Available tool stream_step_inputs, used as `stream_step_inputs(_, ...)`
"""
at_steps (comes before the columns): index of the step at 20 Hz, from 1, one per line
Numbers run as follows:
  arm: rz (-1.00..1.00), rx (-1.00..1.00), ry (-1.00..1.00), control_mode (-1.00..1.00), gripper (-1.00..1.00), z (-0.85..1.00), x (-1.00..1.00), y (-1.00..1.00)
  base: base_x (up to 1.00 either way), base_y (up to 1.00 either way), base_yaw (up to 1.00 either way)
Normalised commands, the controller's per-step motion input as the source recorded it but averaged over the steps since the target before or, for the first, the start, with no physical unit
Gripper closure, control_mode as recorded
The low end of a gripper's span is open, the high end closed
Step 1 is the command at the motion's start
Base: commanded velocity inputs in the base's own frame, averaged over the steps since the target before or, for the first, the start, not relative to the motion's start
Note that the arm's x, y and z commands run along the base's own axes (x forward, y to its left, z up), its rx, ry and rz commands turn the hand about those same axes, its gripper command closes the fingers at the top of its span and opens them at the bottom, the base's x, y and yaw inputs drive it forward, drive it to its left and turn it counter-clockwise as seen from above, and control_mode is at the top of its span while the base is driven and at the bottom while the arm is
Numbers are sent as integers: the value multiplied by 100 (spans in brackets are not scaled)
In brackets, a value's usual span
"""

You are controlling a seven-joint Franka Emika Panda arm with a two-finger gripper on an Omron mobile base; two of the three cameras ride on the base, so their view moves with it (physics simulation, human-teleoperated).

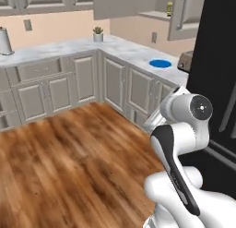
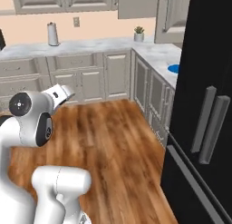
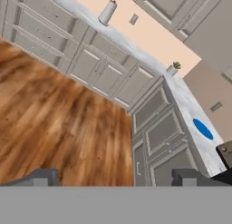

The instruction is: Move the hot dog bun to the plate on the dining table and place the condiment next to that plate. Then navigate to the fridge and take the sausage and place it on the plate as well.

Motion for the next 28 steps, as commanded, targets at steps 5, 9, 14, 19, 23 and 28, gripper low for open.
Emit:
stream_step_inputs(5, 0, 0, 0, 100, -100, 0, 0, 0, 88, 39, -40)
stream_step_inputs(9, 0, 0, 0, 100, -100, 0, 0, 0, 85, 46, -42)
stream_step_inputs(14, 0, 0, 0, 100, -100, 0, 0, 0, 81, 51, -44)
stream_step_inputs(19, 0, 0, 0, 100, -100, 0, 0, 0, 76, 55, -44)
stream_step_inputs(23, 0, 0, 0, 100, -100, 0, 0, 0, 75, 55, -43)
stream_step_inputs(28, 0, 0, 0, 100, -100, 0, 0, 0, 76, 50, -45)
